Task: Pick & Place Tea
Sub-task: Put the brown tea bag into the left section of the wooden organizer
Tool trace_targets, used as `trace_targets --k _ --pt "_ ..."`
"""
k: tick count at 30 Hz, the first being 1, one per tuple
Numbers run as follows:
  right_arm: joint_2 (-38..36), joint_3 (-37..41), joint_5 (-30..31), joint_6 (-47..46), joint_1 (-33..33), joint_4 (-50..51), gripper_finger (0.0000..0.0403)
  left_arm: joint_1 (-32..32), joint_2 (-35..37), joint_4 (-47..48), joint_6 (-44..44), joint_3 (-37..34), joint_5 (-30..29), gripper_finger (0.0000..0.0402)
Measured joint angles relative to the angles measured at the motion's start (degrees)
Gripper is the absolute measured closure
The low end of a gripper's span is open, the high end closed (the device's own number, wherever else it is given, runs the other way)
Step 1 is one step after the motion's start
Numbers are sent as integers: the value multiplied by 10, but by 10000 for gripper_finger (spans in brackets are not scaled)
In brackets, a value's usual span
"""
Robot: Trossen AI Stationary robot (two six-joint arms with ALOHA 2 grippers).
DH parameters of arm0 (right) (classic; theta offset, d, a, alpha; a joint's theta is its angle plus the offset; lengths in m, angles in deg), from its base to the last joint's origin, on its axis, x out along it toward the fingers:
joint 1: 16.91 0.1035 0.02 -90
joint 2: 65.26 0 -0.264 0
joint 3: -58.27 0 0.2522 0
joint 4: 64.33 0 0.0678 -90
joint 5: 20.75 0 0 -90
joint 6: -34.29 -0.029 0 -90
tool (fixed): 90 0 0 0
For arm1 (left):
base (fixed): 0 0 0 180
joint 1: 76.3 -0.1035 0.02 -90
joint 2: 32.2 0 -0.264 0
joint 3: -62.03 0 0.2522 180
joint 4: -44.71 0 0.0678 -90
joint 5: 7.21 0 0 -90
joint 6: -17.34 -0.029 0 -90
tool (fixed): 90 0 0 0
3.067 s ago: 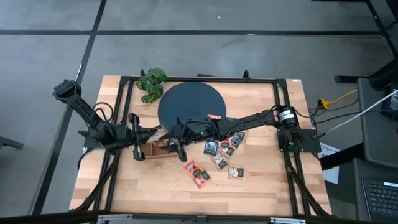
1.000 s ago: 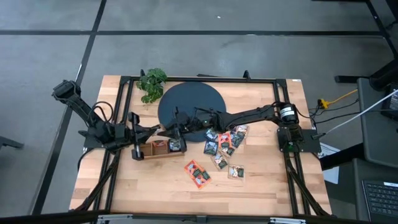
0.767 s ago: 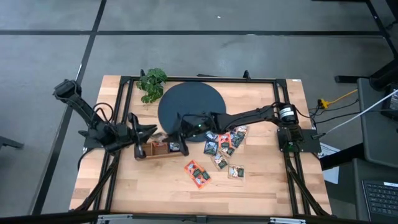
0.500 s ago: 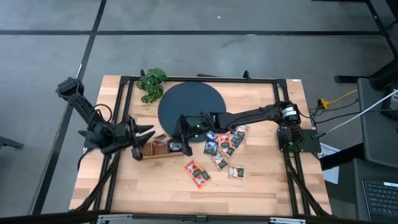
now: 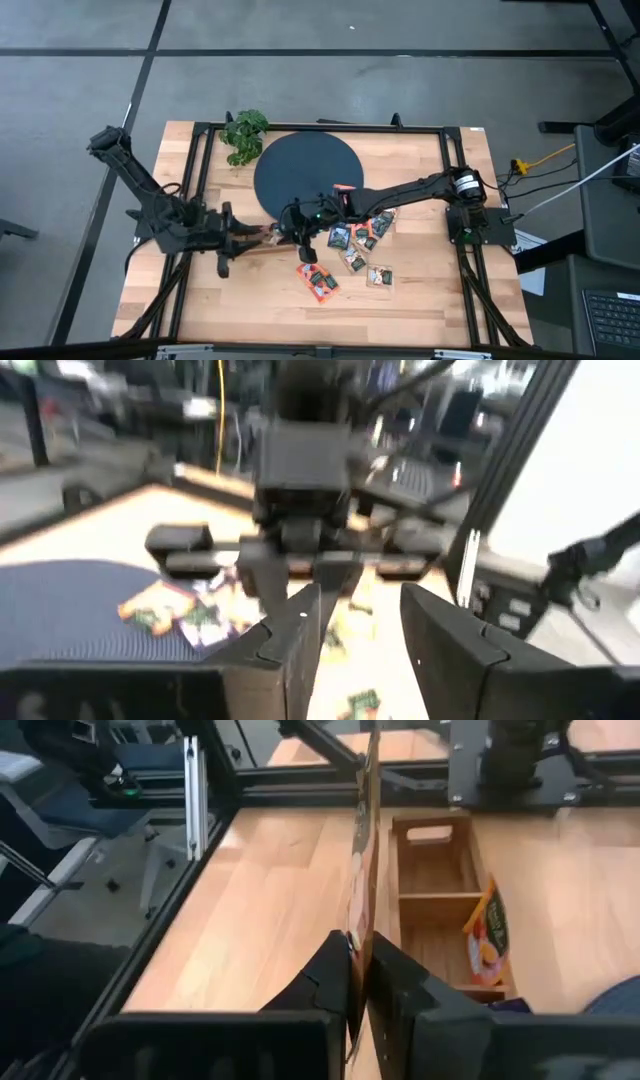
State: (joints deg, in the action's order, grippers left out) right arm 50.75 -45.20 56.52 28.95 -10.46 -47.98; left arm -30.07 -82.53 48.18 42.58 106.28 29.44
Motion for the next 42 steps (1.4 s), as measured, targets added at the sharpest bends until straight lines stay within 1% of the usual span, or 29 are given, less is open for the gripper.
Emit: trace_targets --k 2,4,9,11,15,17,20,25,28,32,35,38,42 --pt "0 0 1 0 6 12 381 -23 0 66 41 21 47 268" --pt "0 0 1 0 10 16 379 -45 0 109 66 36 96 268" --pt "0 0 1 -2 13 29 372 -92 0 164 97 56 218 268" --pt "0 0 1 -2 13 28 376 -109 0 192 117 57 251 268" --pt "0 0 2 -2 12 27 381 -140 -1 246 148 57 292 268" --pt "0 0 3 -2 13 24 378 -151 -1 253 149 57 306 268" --pt "0 0 10 -2 13 20 370 -160 -1 253 134 57 310 268" --pt "0 0 9 0 12 19 381 -170 -1 264 103 57 310 268" --pt "0 0 3 -1 13 19 381 -175 -1 273 101 57 311 268" --pt "0 0 5 -1 13 19 371 -179 -1 274 101 57 336 268" --pt "0 0 11 -1 13 19 369 -180 -1 273 101 57 338 271" --pt "0 0 11 0 13 15 379 -180 -1 273 101 57 339 288" --pt "0 0 11 5 12 14 378 -180 -1 273 100 57 340 334"
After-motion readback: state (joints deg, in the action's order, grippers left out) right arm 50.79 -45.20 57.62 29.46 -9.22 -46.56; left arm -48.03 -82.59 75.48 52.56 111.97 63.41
